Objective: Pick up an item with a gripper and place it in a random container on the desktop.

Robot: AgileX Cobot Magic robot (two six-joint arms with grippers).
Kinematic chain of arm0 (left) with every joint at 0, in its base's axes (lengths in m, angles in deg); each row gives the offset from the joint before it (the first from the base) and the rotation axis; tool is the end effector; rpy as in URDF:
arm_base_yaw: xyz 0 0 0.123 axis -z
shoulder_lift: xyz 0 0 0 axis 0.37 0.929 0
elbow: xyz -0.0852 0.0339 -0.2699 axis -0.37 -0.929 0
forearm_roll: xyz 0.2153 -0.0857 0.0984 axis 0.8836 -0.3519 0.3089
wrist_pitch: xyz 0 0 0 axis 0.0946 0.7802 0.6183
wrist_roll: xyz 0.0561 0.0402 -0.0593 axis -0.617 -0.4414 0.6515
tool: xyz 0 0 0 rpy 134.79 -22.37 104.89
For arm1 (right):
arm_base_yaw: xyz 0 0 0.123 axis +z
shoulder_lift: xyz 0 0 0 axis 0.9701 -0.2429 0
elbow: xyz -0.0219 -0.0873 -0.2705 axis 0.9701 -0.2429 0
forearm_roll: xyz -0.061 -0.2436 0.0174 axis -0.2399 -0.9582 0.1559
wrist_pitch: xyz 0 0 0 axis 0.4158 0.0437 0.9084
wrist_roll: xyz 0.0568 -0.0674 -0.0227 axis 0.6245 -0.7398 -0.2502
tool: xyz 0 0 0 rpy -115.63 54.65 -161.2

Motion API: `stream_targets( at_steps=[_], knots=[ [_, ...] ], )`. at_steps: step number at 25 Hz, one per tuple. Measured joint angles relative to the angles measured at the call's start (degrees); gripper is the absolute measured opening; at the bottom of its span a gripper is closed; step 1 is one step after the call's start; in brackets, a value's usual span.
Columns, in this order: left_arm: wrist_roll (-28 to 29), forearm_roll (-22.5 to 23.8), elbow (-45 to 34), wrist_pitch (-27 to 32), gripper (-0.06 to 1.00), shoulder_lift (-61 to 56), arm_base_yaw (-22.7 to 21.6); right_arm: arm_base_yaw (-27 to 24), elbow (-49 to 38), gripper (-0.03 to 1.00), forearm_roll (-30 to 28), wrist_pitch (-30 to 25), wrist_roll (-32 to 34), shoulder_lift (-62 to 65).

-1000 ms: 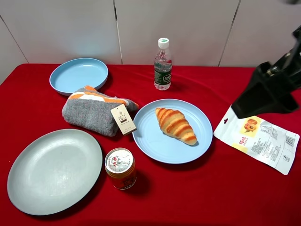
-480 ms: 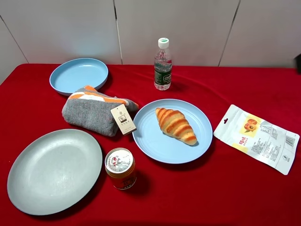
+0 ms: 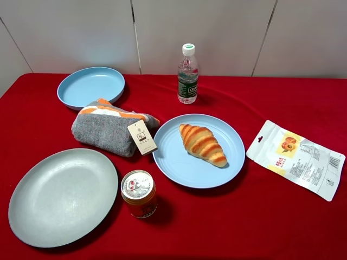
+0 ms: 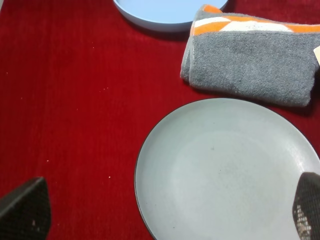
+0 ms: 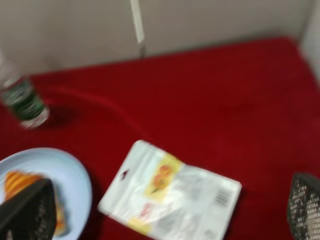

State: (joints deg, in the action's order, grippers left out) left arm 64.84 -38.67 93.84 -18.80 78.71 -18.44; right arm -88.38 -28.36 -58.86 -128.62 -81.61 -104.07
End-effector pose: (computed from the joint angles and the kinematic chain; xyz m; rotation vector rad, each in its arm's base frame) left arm -0.0036 0.0028 0.2739 0.0695 2.0441 0.0109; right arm 0.0210 0.0076 0.4029 0.1284 2.1058 -0.0035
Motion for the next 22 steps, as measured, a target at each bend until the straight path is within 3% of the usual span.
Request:
stream_targets(
  at_steps=[4, 10, 17, 22],
  knots=[
    [0.00, 0.00, 0.00, 0.00, 0.97, 0.00, 0.00, -2.16, -1.61, 0.69, -2.45, 0.12, 0.00, 4.80],
    [0.00, 0.00, 0.00, 0.00, 0.97, 0.00, 0.00, -4.45, -13.50, 0.69, -2.79, 1.14, 0.00, 14.06],
    [0.00, 0.00, 0.00, 0.00, 0.97, 0.00, 0.00, -4.45, -26.52, 0.69, -2.79, 12.89, 0.00, 24.58],
    [0.00, 0.00, 0.00, 0.00, 0.97, 0.00, 0.00, 0.53, -28.63, 0.69, -4.26, 13.25, 0.00, 24.99]
  ],
)
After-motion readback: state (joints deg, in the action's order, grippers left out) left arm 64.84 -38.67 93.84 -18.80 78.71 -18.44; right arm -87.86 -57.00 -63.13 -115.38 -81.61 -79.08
